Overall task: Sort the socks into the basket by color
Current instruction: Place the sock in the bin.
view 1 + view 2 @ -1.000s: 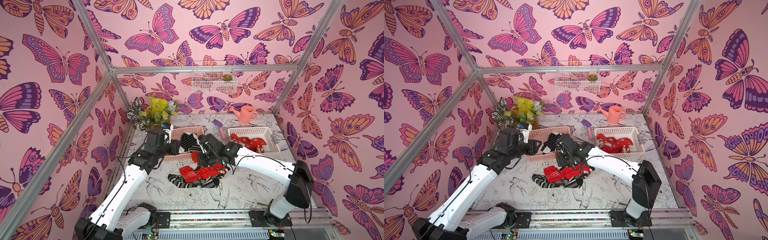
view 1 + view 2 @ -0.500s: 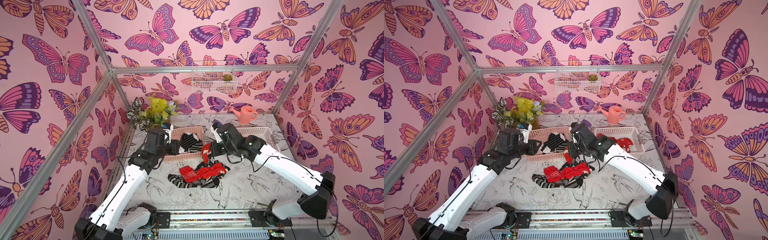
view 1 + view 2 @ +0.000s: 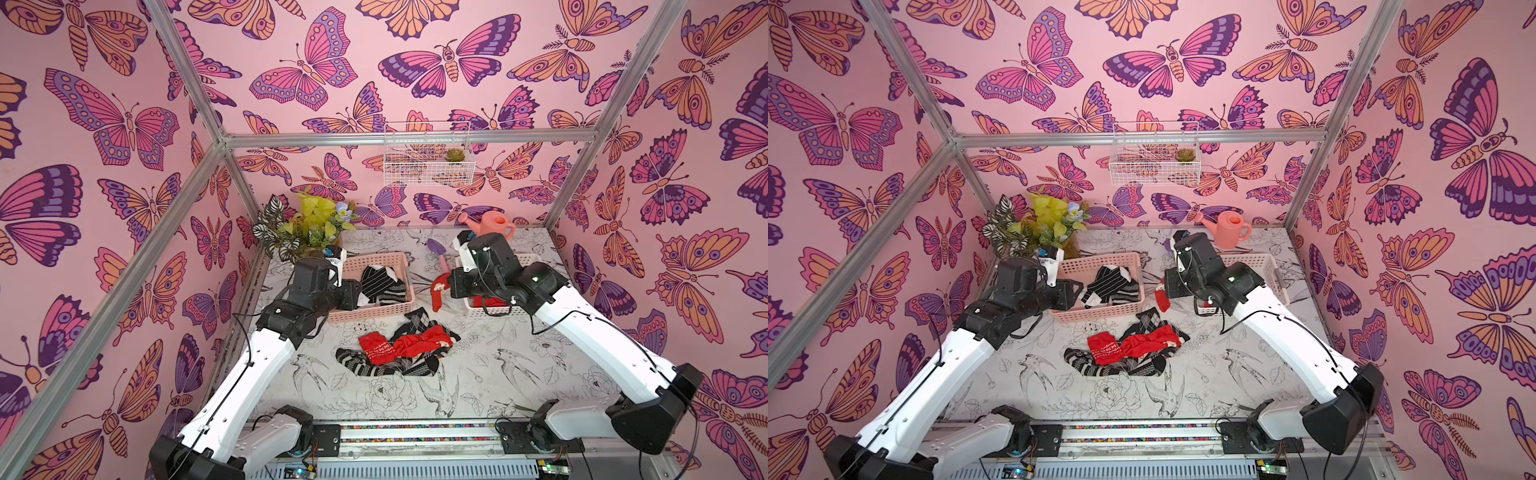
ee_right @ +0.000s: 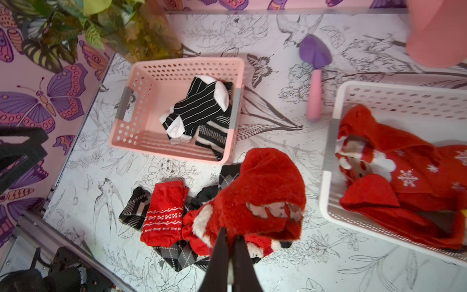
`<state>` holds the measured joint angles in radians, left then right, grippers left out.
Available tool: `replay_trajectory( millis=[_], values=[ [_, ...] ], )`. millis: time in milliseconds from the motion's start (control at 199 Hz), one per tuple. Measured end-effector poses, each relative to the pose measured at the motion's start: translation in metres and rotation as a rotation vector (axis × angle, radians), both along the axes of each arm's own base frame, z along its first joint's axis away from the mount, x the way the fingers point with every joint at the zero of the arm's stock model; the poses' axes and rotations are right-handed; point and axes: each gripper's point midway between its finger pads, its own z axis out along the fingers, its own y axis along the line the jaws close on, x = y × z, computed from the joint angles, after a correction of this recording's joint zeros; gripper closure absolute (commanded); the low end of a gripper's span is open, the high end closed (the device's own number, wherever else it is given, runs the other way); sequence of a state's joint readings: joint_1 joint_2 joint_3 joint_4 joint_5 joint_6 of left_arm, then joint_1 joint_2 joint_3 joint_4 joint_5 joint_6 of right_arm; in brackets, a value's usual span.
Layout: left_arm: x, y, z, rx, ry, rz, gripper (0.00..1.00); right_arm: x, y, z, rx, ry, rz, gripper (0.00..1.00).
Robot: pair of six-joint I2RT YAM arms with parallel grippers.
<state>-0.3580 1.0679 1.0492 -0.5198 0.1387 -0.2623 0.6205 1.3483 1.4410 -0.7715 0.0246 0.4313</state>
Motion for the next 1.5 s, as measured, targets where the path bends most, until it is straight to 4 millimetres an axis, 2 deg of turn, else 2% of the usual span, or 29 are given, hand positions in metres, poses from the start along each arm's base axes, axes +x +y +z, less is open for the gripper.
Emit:
replay_trajectory(
  millis=[196, 562, 892, 1173, 1504],
  values=[
    [0.000, 0.000, 0.000, 0.000, 0.000, 0.000, 0.56, 0.018, -0.044, 0.014, -0.006, -0.046, -0.102, 1.00],
    [0.000, 0.000, 0.000, 0.000, 0.000, -0.001, 0.56, 0.043, -0.118, 0.014, -0.065, -0.061, -0.283, 1.00],
    [0.000, 0.000, 0.000, -0.002, 0.001, -0.003, 0.56, 0.048, -0.174, 0.026, -0.125, -0.110, -0.442, 1.00],
    [0.000, 0.000, 0.000, -0.002, 0.001, -0.002, 0.56, 0.050, -0.210, 0.022, -0.184, -0.116, -0.552, 1.00],
    [0.000, 0.000, 0.000, -0.002, 0.002, -0.002, 0.56, 0.048, -0.231, 0.003, -0.223, -0.082, -0.616, 1.00]
  ],
)
